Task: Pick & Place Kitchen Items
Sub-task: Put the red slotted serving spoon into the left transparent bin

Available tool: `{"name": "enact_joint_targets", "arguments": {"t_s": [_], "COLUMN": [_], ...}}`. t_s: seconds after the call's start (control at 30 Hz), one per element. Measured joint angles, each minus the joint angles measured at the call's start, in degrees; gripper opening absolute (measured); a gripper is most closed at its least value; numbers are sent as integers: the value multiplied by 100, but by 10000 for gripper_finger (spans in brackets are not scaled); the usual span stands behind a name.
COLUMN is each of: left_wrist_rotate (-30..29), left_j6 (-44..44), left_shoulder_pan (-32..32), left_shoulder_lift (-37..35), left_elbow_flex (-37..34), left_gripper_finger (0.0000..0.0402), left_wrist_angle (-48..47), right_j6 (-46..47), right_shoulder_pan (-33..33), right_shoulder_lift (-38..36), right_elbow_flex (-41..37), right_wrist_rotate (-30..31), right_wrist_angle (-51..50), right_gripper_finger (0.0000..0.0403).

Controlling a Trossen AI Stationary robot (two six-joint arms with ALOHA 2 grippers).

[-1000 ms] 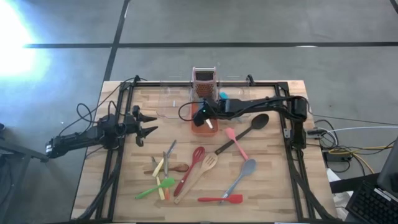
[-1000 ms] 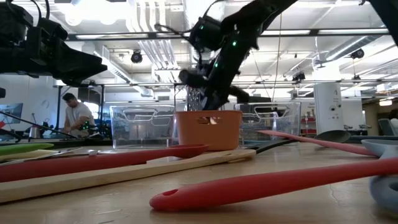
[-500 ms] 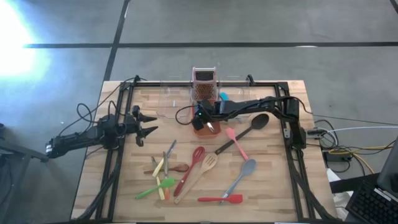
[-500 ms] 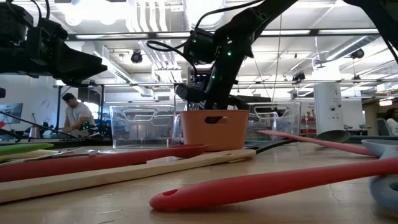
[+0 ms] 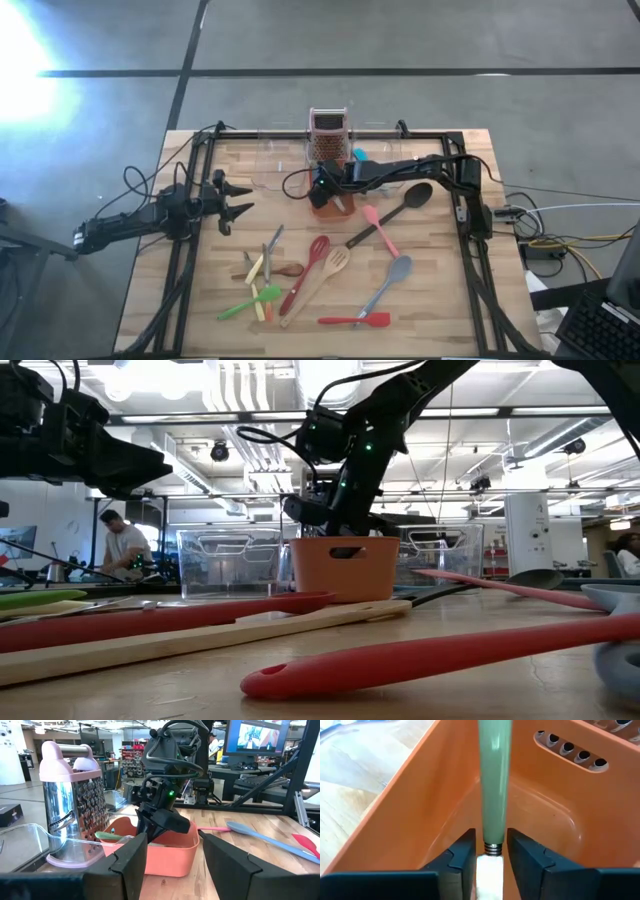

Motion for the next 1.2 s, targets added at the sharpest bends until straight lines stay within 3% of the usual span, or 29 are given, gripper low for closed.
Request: {"name": "enact_joint_targets", "arguments": {"t_s": [0.43,0.7,0.83,1.03,1.2], "left_wrist_rotate": [0,0,0,0,0], "left_j6": [0,2,1,2,1], "left_shoulder_pan": [1,0,1,0,1], "left_shoulder_lift": [0,0,0,0,0], "left_elbow_flex": [0,0,0,0,0], "left_gripper_finger": [197,197,197,197,197], "left_wrist_angle": [0,-2,4,7,9], "right_j6": [-881,-2318,-2832,-2949,-3088], "right_shoulder_pan": [63,846,1432,1978,1915], "right_shoulder_lift": [-790,-1229,-1246,-1158,-847], "right_elbow_flex": [50,83,81,24,-2], "right_wrist_rotate": [-184,-1278,-1297,-1288,-1265], "right_wrist_angle": [-5,-261,-524,-670,-911], "right_gripper_finger": [121,63,17,8,8]}}
